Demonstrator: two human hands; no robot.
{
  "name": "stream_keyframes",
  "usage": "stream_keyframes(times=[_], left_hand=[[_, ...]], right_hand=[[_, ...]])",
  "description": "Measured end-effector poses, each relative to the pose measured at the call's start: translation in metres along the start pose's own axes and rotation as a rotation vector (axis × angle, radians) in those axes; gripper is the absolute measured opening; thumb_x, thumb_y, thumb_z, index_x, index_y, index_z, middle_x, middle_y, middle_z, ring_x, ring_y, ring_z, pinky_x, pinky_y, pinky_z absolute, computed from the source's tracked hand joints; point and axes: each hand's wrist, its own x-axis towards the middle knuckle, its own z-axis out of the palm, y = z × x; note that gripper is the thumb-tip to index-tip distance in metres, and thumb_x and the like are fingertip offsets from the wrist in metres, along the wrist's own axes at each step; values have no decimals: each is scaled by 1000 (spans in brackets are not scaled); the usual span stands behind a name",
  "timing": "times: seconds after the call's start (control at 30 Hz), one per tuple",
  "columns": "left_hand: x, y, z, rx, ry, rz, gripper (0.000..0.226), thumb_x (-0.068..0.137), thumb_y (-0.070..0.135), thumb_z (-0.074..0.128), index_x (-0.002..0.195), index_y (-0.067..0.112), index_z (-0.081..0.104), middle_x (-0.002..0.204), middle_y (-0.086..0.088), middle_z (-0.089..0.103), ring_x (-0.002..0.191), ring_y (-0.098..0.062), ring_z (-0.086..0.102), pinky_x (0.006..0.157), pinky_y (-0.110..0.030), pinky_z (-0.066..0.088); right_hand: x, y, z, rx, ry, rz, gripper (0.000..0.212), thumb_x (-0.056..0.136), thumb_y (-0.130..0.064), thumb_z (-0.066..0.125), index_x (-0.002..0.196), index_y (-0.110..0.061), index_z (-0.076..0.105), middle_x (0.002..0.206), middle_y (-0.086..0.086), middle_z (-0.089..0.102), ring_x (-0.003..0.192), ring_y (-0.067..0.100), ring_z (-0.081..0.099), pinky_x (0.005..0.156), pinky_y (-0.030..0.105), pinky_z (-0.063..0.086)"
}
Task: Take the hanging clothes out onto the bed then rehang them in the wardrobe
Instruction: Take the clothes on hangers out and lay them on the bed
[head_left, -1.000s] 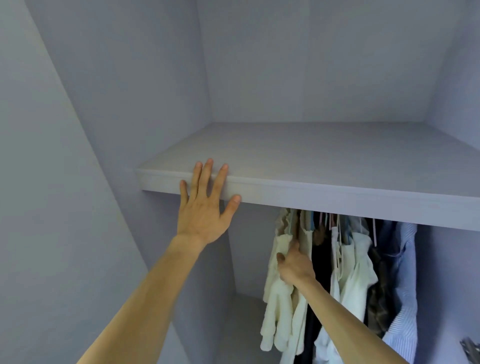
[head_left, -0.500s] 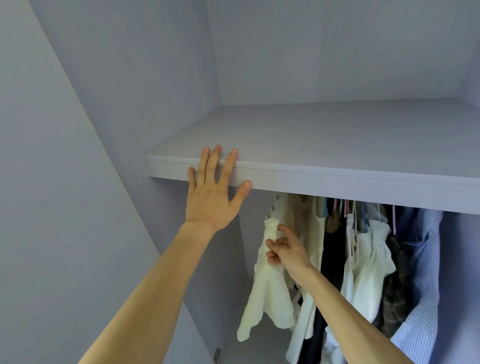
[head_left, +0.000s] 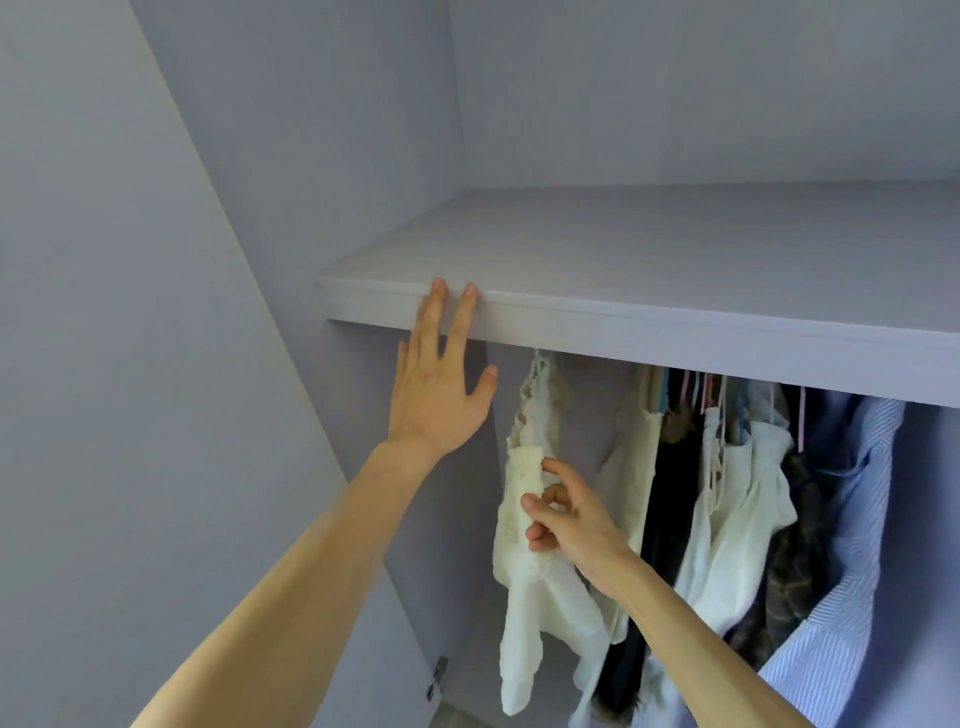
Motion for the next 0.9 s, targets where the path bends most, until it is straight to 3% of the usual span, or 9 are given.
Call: stream_keyframes(times=[0.07, 0.13, 0.2, 0.3, 0.37, 0.47, 0.67, 0.8, 0.9], left_hand=[[-33, -7, 10, -200, -89, -214, 61, 98, 35, 56, 153, 38, 28, 162, 8, 15, 146, -14, 27, 103, -25, 34], [-73, -18, 20, -408, -315, -488, 37, 100, 30, 54, 137, 30, 53, 140, 8, 51, 132, -12, 48, 89, -13, 38], [-112, -27, 24, -551, -487, -653, 26, 101, 23, 53, 124, 25, 64, 116, 12, 64, 115, -8, 59, 76, -6, 41], [-158, -35, 16, -668, -511, -834, 20, 99, 20, 54, 108, 21, 72, 100, 4, 69, 94, -12, 63, 77, -12, 47], [-188, -42, 6, -727, -485, -991, 16, 96, 22, 58, 100, 23, 73, 103, -7, 70, 94, -20, 67, 76, -25, 56], [-243, -57, -19, -698, -461, -1113, 12, 95, 22, 62, 104, 18, 70, 110, -5, 68, 97, -17, 65, 75, -32, 61], [-402, -55, -92, -617, -377, -1175, 12, 96, 23, 62, 101, 12, 65, 87, 2, 63, 75, -11, 54, 62, -23, 47], [-515, -26, -149, -526, -314, -1253, 13, 97, 32, 62, 101, 19, 64, 97, 8, 72, 83, -11, 63, 74, -29, 51], [-587, 16, -190, -576, -234, -1324, 10, 99, 29, 56, 98, 20, 59, 100, 6, 76, 84, -17, 64, 74, -31, 47]], right_hand=[[-15, 11, 12, -42, -45, 16, 46, 95, -16, 66, 135, -28, 47, 100, 10, 51, 67, 18, 66, 67, 33, 59], [-31, 22, 27, -91, -95, 33, 43, 95, -16, 65, 133, -28, 47, 97, 7, 52, 66, 19, 66, 68, 36, 60], [-48, 37, 43, -119, -158, 53, 39, 96, -15, 63, 129, -29, 48, 94, 7, 52, 64, 19, 65, 68, 37, 60], [-77, 61, 67, -170, -270, 83, 36, 96, -15, 62, 124, -31, 49, 93, 11, 54, 61, 19, 65, 63, 36, 59], [-100, 77, 86, -206, -347, 101, 33, 95, -16, 63, 121, -32, 50, 88, 11, 57, 60, 18, 65, 62, 37, 59], [-135, 105, 111, -313, -470, 109, 34, 93, -21, 66, 117, -39, 51, 86, 0, 63, 66, 15, 67, 69, 38, 60], [-186, 140, 153, -425, -770, 98, 34, 89, -12, 72, 109, -39, 66, 91, 3, 68, 64, 17, 67, 61, 30, 55], [-204, 150, 197, -644, -807, -97, 33, 89, -37, 69, 113, -54, 55, 116, -14, 60, 88, 6, 67, 80, 26, 54], [-224, 152, 242, -791, -930, -365, 55, 91, -40, 66, 141, -36, 44, 141, -13, 40, 127, 9, 45, 110, 33, 36]])
